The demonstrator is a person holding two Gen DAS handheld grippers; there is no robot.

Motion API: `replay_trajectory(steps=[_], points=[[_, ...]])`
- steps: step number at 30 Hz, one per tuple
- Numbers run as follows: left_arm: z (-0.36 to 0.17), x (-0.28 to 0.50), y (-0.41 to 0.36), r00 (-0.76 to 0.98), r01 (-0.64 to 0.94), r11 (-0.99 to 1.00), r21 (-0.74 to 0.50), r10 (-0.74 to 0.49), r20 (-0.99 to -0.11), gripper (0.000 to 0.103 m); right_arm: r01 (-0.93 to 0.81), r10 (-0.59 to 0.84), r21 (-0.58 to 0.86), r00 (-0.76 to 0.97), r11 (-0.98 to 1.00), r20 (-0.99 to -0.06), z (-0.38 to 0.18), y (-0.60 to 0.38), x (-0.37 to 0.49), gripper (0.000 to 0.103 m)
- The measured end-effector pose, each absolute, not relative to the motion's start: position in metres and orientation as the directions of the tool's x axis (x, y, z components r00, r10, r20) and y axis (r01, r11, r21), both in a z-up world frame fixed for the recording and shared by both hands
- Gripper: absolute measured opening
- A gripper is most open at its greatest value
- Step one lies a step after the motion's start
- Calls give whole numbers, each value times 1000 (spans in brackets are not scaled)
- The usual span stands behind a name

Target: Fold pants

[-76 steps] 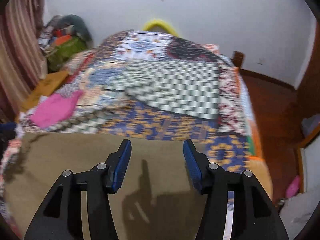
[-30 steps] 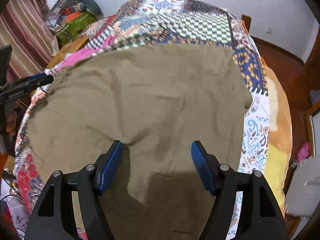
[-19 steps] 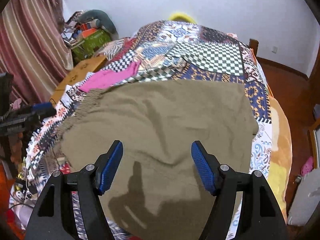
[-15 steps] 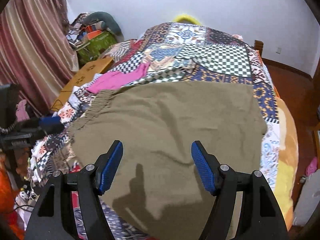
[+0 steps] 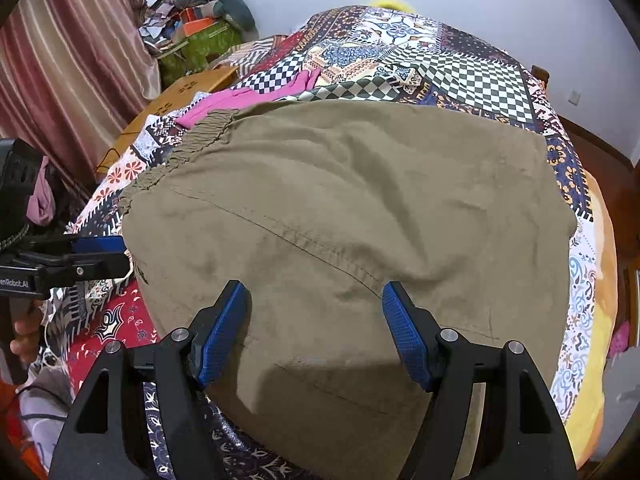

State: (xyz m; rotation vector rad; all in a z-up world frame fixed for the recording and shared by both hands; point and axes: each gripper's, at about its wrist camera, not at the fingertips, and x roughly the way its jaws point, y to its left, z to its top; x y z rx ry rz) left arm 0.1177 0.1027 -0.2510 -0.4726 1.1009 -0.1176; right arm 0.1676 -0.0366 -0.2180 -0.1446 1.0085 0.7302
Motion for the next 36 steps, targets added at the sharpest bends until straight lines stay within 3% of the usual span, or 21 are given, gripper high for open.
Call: replay_trajectory(steps=[6, 11, 19, 23, 28, 30, 36], points=[[-254, 131, 105, 464, -142, 840, -523, -411, -785, 74, -615, 503, 236, 304, 753, -809, -220, -37, 168, 68], [-256, 140, 111, 474, -178, 795, -580, -448, -758, 82, -613, 507, 242, 304, 752, -806, -221, -38, 166, 68], [-249, 145, 104, 510, -196, 797, -571, -415, -754, 82, -610, 511, 247, 305, 753, -804, -222, -39, 165, 69], [-252, 151, 92, 483, -141, 754, -642, -513, -710, 82, -611, 517, 255, 300, 750, -802, -222, -40, 166, 69], [-252, 156, 84, 479, -128, 790, -600, -480, -735, 82, -613, 519, 255, 300, 748, -801, -222, -40, 166, 69], [-251, 161, 86, 483, -140, 790, -597, -472, -738, 79, -613, 522, 259, 298, 746, -799, -222, -40, 166, 69], [-241, 177, 87, 504, -124, 865, -486, -367, -782, 42, -607, 532, 275, 294, 745, -794, -222, -42, 167, 69]])
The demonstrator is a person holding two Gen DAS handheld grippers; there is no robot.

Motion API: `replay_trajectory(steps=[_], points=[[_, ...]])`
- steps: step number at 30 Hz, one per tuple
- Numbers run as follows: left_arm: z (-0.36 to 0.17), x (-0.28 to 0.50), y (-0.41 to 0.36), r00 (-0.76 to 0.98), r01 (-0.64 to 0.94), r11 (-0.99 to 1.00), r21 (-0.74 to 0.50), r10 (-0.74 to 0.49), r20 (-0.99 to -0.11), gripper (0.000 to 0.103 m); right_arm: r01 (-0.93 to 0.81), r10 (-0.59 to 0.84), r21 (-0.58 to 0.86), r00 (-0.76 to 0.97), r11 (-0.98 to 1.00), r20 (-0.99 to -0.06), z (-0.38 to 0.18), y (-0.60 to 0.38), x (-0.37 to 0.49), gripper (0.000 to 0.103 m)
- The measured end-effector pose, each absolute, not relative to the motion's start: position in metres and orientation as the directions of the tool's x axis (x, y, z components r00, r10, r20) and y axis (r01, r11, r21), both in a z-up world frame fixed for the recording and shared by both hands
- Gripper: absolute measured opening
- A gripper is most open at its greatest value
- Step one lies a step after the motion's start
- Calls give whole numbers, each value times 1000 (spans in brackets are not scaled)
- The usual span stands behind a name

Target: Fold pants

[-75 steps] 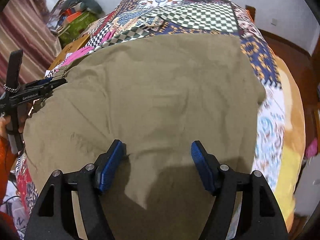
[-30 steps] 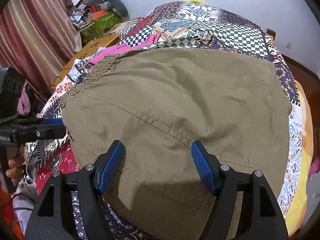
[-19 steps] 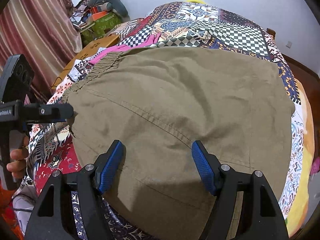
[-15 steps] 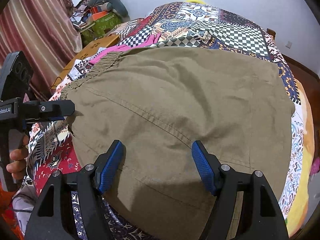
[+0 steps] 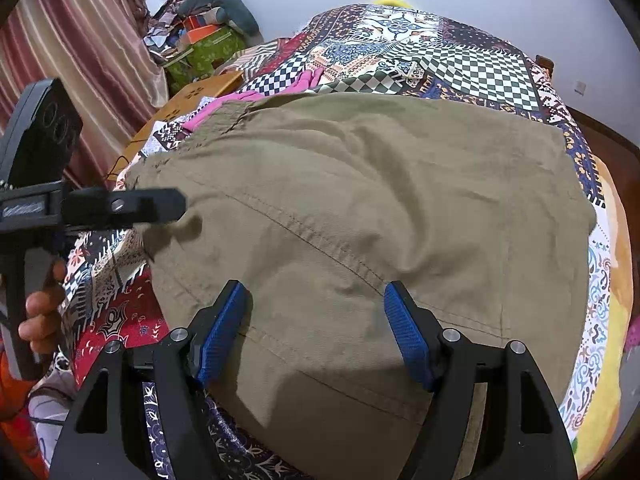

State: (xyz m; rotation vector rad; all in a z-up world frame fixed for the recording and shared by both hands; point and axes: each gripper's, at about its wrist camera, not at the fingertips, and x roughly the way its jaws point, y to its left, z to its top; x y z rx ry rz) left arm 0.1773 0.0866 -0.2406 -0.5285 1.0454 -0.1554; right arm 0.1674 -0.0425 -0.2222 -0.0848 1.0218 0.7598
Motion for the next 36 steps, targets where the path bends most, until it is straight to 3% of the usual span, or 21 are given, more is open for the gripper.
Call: replay_trajectory(steps=[9, 14, 18, 29, 36], points=[[-258, 197, 105, 512, -190, 843, -504, -353, -783, 24, -611, 550, 295, 283, 735, -786, -223, -46, 168, 69], [-243, 195, 94, 551, -142, 902, -407, -270, -790, 16, -612, 548, 292, 284, 735, -787, -222, -45, 169, 69], [-226, 184, 90, 595, -115, 937, -330, -201, -778, 15, -615, 553, 299, 275, 730, -786, -220, -41, 170, 69], [-199, 128, 131, 648, -233, 960, -154, 35, -761, 14, -689, 566, 256, 266, 678, -780, -210, -11, 162, 68], [-187, 124, 118, 672, -213, 974, -73, 92, -735, 14, -665, 561, 263, 282, 699, -778, -206, -18, 159, 68]])
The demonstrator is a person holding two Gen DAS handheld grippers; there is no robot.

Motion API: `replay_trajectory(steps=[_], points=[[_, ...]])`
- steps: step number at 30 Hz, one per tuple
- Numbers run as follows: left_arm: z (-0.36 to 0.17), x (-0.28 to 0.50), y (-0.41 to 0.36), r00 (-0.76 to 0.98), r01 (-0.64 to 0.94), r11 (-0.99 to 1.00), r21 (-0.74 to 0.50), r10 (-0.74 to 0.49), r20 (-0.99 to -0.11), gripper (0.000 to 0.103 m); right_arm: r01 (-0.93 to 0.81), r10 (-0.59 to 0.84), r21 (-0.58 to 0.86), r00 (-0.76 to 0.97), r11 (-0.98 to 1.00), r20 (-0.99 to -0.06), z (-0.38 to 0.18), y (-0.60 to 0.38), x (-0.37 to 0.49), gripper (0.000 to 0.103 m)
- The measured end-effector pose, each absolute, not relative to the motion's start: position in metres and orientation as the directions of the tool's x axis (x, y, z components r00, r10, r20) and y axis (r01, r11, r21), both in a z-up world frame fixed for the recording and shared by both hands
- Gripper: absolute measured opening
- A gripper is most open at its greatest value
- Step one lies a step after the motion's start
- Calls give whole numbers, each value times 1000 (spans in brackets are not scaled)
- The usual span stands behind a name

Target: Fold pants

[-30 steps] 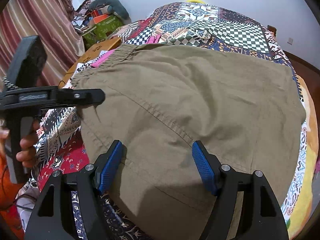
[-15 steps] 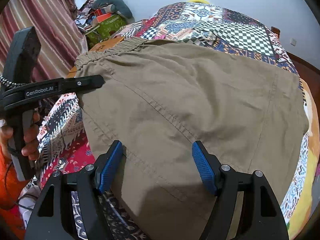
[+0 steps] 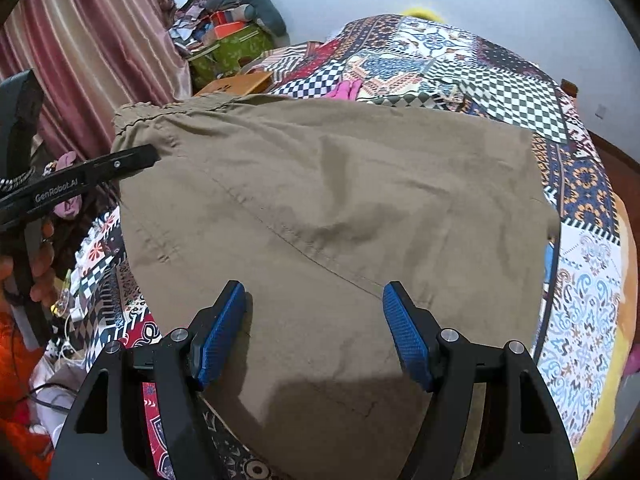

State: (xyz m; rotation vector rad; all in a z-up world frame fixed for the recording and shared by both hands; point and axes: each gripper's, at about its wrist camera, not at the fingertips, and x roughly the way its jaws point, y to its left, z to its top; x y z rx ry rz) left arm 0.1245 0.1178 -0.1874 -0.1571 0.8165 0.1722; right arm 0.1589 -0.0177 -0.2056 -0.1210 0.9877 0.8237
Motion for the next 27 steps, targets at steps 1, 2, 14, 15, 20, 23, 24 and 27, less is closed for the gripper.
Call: replay_trajectory(steps=[1, 2, 14, 15, 20, 23, 24, 27], points=[[-183, 125, 114, 682, -202, 977, -61, 95, -725, 14, -659, 559, 263, 288, 705, -778, -204, -21, 159, 68], [-180, 125, 112, 690, -195, 979, -56, 96, -718, 14, -652, 556, 261, 296, 712, -777, -203, -24, 159, 68], [-143, 134, 59, 759, -34, 998, 50, 59, -648, 14, -515, 442, 215, 371, 830, -817, -221, -85, 165, 68], [-142, 136, 54, 762, -20, 998, 54, 50, -645, 14, -515, 434, 209, 367, 831, -823, -225, -85, 165, 68], [-133, 143, 24, 778, 70, 994, 83, -2, -629, 10, -499, 472, 263, 356, 826, -806, -229, -91, 168, 68], [-133, 148, 9, 776, 115, 989, 92, -32, -630, 7, -501, 473, 260, 362, 825, -804, -229, -90, 166, 68], [-133, 149, 4, 775, 126, 987, 101, -34, -630, 7, -501, 475, 262, 361, 825, -803, -229, -90, 166, 68], [-133, 153, -10, 770, 162, 981, 104, -60, -635, 6, -498, 484, 275, 357, 822, -799, -230, -93, 166, 68]])
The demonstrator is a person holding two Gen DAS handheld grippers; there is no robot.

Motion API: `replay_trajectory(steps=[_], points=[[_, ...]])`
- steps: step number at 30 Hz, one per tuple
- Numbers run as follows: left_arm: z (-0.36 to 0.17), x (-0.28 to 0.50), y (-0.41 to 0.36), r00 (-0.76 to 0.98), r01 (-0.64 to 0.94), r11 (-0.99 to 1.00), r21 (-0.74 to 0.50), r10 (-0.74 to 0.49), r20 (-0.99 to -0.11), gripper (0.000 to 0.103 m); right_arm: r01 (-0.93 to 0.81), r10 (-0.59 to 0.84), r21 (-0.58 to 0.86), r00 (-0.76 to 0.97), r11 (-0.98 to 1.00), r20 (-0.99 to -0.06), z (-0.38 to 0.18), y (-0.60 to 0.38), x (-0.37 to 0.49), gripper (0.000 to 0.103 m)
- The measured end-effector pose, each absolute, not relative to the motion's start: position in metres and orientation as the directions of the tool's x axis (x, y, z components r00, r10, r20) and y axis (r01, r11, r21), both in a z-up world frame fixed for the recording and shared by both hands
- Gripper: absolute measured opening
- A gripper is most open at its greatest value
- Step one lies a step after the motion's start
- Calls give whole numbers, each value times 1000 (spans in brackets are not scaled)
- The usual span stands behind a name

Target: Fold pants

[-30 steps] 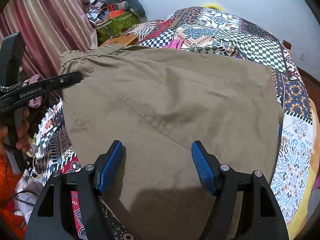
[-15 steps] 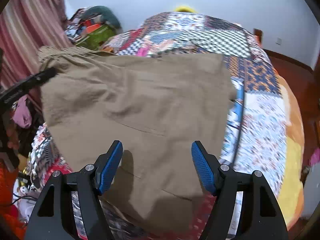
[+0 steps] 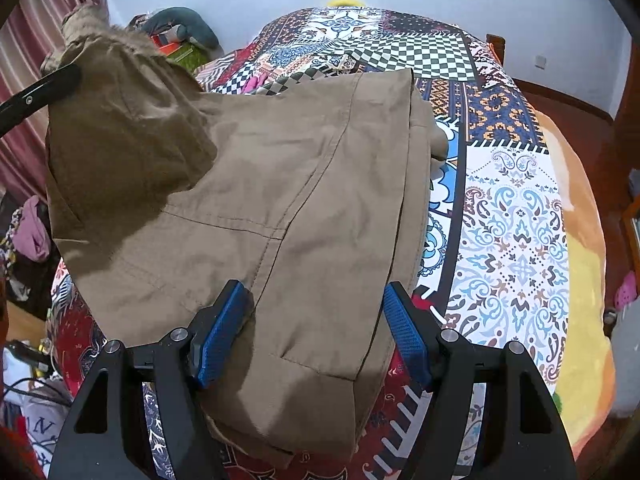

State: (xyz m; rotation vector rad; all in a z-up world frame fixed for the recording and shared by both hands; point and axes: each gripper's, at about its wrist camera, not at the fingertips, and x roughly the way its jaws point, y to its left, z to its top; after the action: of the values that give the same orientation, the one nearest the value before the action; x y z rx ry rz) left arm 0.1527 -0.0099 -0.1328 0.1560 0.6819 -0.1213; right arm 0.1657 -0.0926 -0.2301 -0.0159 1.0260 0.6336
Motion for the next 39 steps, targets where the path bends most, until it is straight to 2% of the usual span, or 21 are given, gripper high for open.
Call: replay_trajectory(steps=[11, 23, 31, 33, 36, 38, 39], points=[[-140, 160, -49, 709, 297, 953, 64, -176, -683, 5, -473, 508, 315, 365, 823, -780, -227, -102, 166, 68], [-167, 166, -90, 554, 451, 890, -65, -336, -762, 1, -397, 484, 324, 419, 859, -769, -221, -137, 168, 68], [-166, 167, -80, 566, 406, 912, -56, -299, -768, 3, -345, 464, 330, 452, 878, -762, -214, -160, 164, 68], [-162, 172, -65, 584, 366, 929, -56, -276, -764, 7, -341, 464, 332, 458, 880, -758, -212, -162, 163, 68], [-160, 181, -41, 606, 299, 953, -38, -220, -765, 27, -347, 466, 329, 464, 878, -754, -207, -160, 162, 68], [-161, 189, -23, 621, 258, 966, -21, -182, -762, 45, -355, 464, 322, 466, 878, -753, -206, -158, 161, 68], [-162, 192, -16, 626, 238, 971, -10, -162, -763, 49, -357, 464, 319, 466, 878, -754, -205, -157, 161, 68]])
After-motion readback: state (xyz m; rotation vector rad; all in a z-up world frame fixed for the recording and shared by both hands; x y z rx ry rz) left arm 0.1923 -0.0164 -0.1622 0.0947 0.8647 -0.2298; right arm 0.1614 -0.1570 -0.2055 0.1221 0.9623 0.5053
